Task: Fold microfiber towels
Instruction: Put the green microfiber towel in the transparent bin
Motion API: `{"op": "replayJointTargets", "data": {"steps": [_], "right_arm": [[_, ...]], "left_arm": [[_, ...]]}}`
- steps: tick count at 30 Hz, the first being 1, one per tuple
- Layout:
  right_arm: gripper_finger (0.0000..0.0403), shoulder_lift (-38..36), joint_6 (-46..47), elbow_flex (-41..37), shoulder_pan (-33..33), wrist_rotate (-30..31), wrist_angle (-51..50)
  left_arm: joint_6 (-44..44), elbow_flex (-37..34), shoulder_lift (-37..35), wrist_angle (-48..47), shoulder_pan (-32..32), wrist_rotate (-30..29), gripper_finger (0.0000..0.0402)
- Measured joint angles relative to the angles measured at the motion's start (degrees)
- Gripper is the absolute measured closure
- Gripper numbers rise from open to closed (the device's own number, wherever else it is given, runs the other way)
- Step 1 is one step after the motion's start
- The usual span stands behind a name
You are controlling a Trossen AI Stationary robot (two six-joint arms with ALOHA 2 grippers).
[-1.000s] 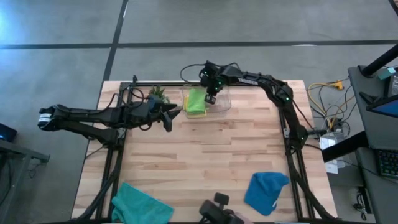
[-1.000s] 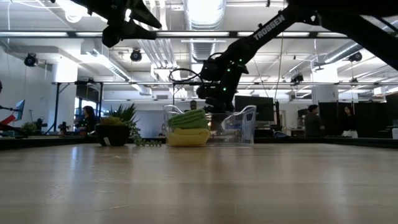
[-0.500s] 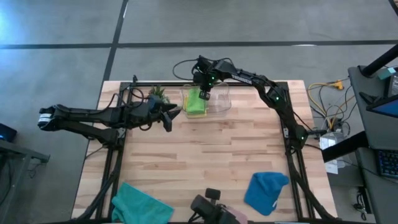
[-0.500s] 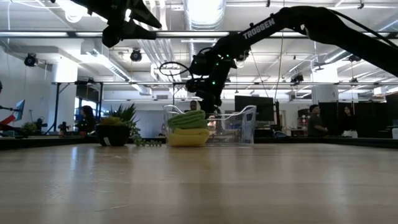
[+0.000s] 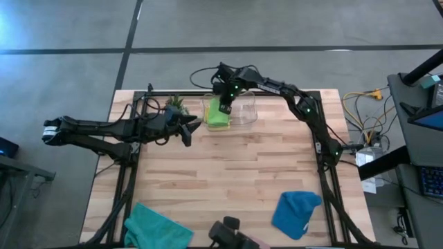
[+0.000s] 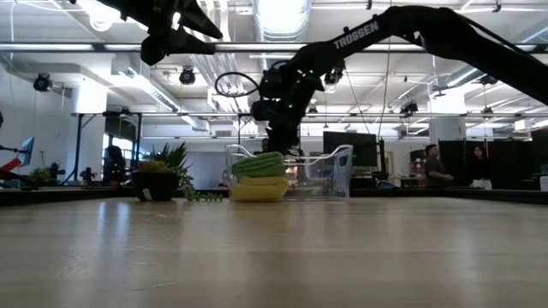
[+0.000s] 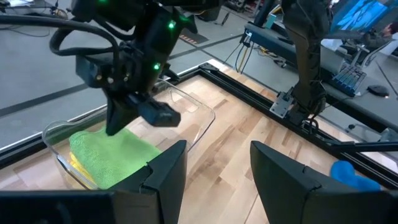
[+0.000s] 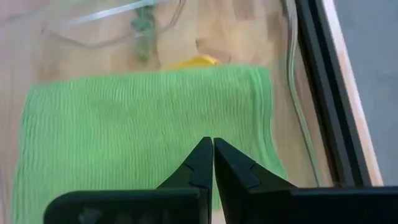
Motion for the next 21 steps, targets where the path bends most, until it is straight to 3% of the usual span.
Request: {"op": "replayJointTargets", "data": {"steps": [7,21], "right_arm": [[0.0394,1.96,2.39,-0.03,1.53,4.94,5.81],[0.0394,3.70,5.98,0.11,2.67,5.19,6.87]], "left_arm": [[0.02,0.00,0.00,-0.01,0.00,0.66,0.0240],[0.03,0.00,0.00,-0.16,0.00,1.01,0.0240]]}}
